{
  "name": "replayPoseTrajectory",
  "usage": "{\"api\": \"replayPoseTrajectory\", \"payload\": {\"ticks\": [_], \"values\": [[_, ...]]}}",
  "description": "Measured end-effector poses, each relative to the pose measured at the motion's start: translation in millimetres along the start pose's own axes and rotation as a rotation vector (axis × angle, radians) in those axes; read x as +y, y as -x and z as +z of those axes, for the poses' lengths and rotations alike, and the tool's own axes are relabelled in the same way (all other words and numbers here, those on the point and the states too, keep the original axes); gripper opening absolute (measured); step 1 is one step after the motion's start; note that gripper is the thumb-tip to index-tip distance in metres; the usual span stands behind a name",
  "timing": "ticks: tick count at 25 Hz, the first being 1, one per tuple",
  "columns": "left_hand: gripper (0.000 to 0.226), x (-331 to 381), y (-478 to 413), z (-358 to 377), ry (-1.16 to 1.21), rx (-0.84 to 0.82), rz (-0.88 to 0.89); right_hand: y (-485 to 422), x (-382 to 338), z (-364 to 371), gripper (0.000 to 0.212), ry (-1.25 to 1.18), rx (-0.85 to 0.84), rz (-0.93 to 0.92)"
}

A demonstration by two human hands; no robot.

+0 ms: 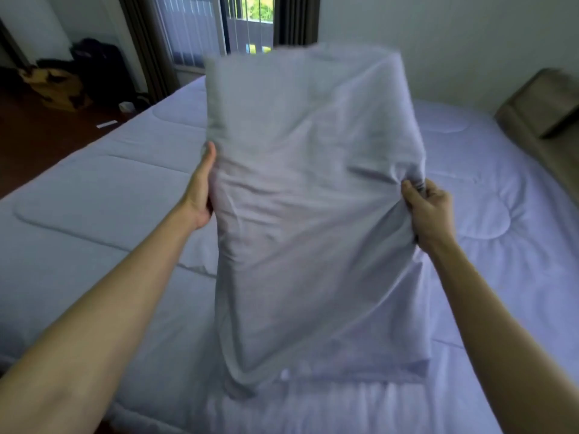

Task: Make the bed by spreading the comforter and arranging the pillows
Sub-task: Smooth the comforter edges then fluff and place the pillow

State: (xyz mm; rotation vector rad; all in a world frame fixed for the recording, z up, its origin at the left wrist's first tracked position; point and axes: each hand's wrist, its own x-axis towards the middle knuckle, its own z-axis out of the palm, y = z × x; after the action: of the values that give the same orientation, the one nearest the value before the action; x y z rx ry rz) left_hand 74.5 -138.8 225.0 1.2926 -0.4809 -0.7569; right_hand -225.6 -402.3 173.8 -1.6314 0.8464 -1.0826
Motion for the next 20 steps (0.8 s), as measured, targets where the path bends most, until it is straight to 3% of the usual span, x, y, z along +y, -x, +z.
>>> {"api": "replayPoseTrajectory", "payload": {"ticks": [3, 7, 11, 13, 16, 20], "values": [[0.061, 45.6, 16.2, 9.0, -0.066, 0.005, 0.135, 13.1, -19.1, -41.0, 0.020, -0.202, 0.024, -0.062], [0.066, 79.6, 11.9, 64.2, -0.127, 0.052, 0.146, -0.5, -56.0, -47.9, 0.063, -0.291, -0.114, -0.085], [0.077, 99.7, -2.1, 105.0, 0.005, -0.088, 0.131, -22.0, -101.7, -51.7, 0.057, -0.289, -0.067, -0.068], [0.085, 110.3, -5.6, 101.6, -0.007, -0.048, 0.124, -21.5, -114.8, -56.8, 0.058, -0.270, -0.039, -0.107], [0.064, 141.9, -7.0, 102.5, 0.054, -0.052, 0.207, -33.0, -154.0, -70.1, 0.066, -0.278, 0.008, -0.206], [0.025, 210.5, 18.4, 125.9, -0.035, -0.128, 0.508, -82.9, -212.1, -107.6, 0.069, -0.331, 0.172, -0.309]]}}
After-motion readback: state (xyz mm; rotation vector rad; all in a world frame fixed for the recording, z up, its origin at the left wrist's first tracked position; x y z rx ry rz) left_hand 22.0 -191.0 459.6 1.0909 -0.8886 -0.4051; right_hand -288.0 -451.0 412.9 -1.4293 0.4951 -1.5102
